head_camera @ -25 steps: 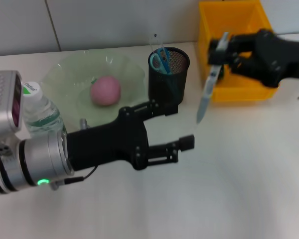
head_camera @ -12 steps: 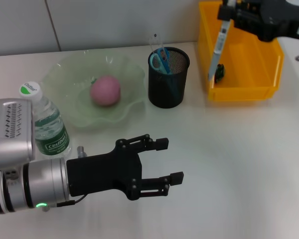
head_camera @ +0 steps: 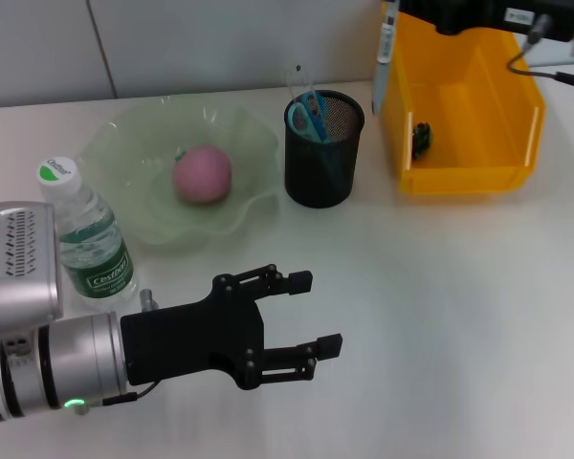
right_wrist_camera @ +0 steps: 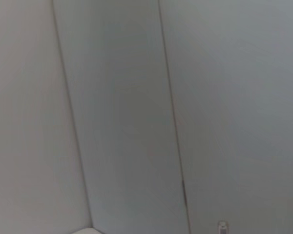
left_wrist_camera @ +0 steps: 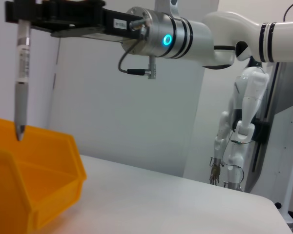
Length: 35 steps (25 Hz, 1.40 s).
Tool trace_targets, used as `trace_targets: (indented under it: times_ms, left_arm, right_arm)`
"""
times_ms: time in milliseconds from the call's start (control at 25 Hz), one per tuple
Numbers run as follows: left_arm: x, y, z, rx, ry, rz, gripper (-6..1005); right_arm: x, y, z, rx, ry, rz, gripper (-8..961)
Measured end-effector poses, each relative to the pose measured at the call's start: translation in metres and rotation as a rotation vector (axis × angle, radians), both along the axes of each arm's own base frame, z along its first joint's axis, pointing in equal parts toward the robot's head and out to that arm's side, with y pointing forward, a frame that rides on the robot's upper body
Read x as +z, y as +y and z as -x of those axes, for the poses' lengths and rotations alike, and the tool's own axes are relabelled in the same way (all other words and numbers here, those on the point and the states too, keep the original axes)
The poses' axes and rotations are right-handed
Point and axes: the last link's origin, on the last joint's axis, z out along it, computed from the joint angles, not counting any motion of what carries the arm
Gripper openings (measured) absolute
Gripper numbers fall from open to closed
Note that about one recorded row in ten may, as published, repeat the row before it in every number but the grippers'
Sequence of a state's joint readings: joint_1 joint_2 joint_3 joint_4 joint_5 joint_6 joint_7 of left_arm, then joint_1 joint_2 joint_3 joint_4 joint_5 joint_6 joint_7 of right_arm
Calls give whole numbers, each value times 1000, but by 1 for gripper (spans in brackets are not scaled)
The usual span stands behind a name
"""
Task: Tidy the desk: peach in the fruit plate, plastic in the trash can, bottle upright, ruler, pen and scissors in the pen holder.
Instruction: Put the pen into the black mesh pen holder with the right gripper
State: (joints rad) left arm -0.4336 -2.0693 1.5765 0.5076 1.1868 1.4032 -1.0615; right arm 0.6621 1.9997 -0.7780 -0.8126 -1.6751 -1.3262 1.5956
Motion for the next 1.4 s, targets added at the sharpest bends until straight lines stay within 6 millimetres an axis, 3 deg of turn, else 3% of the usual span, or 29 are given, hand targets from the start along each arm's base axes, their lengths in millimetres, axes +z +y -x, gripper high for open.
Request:
trace_targets:
  times_ms: [600, 1400]
  left_arm:
    - [-1, 1, 4, 11, 18, -18, 810]
    - [-1, -1, 5, 0, 18, -18, 810]
  right_arm:
    - [-46, 38, 35, -101, -78, -1, 199]
    - [-75, 44, 25, -215, -148, 24, 201]
